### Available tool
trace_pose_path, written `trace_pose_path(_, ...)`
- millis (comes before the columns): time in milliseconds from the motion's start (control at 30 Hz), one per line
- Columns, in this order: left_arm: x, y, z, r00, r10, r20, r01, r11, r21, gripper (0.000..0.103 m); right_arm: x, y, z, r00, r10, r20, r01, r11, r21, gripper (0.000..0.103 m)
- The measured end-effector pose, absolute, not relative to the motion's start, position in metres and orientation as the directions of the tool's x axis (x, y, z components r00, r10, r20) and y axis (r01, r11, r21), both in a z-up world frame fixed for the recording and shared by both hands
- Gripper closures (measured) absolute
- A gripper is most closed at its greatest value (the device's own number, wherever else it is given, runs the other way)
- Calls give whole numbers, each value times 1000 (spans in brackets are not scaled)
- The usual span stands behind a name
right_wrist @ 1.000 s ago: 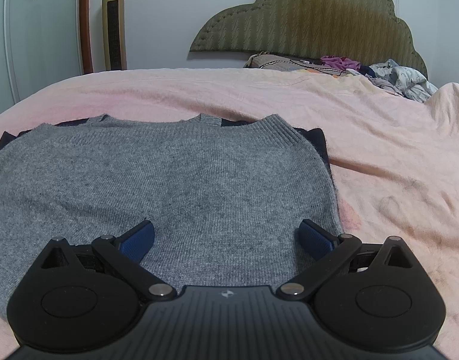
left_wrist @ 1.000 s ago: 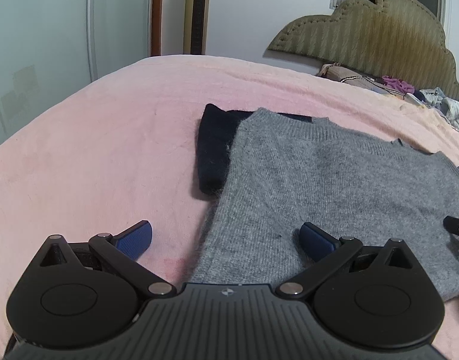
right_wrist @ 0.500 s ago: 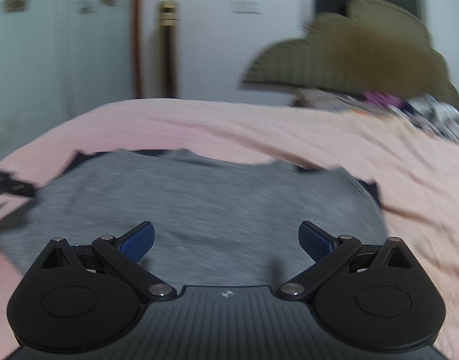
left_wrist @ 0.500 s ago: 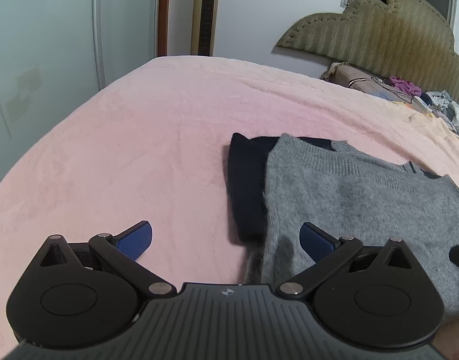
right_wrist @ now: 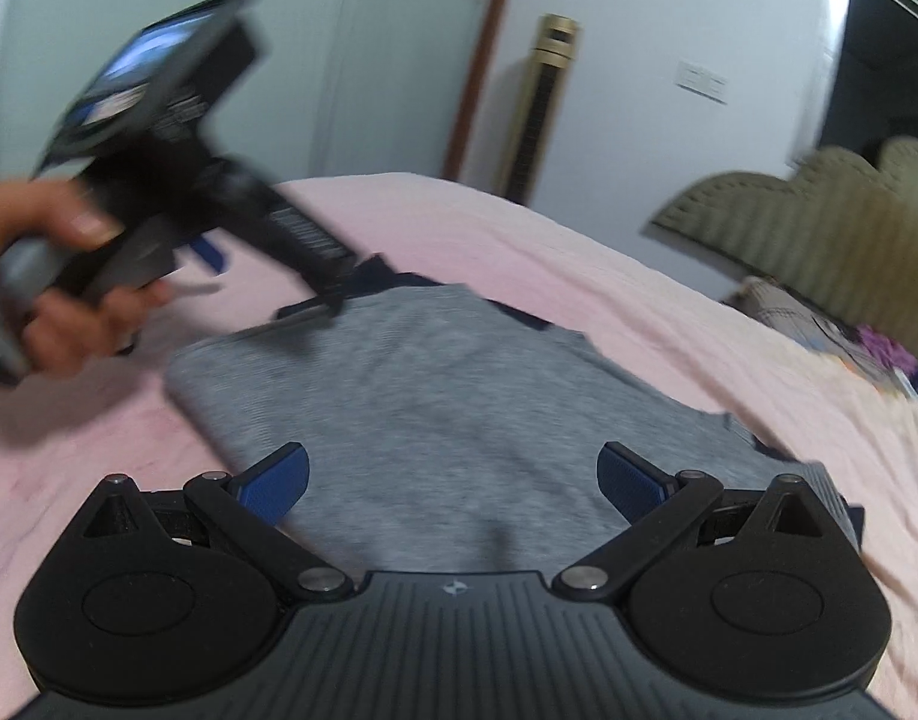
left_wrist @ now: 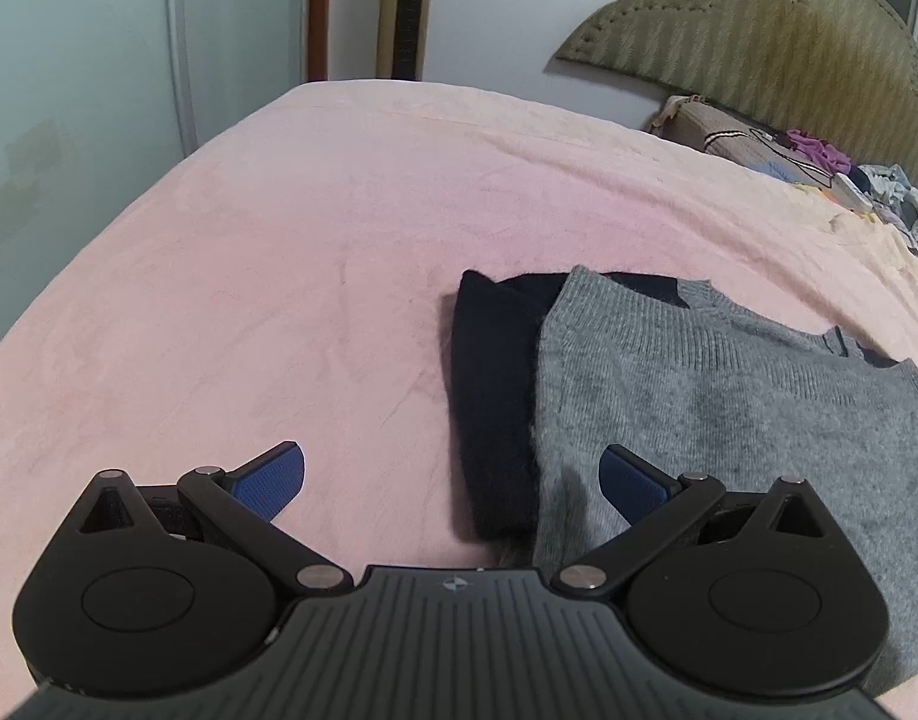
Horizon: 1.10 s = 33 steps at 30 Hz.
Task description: Fold small clothes
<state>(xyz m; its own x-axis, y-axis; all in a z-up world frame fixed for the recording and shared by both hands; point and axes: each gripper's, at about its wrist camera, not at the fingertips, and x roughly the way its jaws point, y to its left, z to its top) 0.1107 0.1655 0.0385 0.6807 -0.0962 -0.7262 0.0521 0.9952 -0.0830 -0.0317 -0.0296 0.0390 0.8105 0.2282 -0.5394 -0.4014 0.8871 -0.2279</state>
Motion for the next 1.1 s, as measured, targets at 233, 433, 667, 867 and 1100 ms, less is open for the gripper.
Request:
trace_pose_path(233, 144, 177, 36, 629, -193, -753, 71, 979, -192, 0, -38, 16, 15, 806, 183, -563, -460, 793, -400, 0)
trace_pose_path(433, 179, 189, 29, 548, -367, -751, 81, 918, -389, 0, -34, 46, -4, 853, 115, -510, -421, 728, -541, 0)
trace_pose_path(667, 209, 182, 8, 460, -566, -684, 108, 800, -590, 10, -18, 76, -18, 910, 51, -412, -334, 681, -652, 1)
trace_pose_path(867, 228, 167, -2, 480, -563, -673, 94, 796, -598, 47, -4, 90, -24, 895, 76, -440, -370, 679, -635, 47)
trace_pose_path(1100, 243, 164, -7, 480, -521, -706, 43, 818, -574, 89, -1, 93, -29, 885, 105, -454, -400, 670, -625, 90)
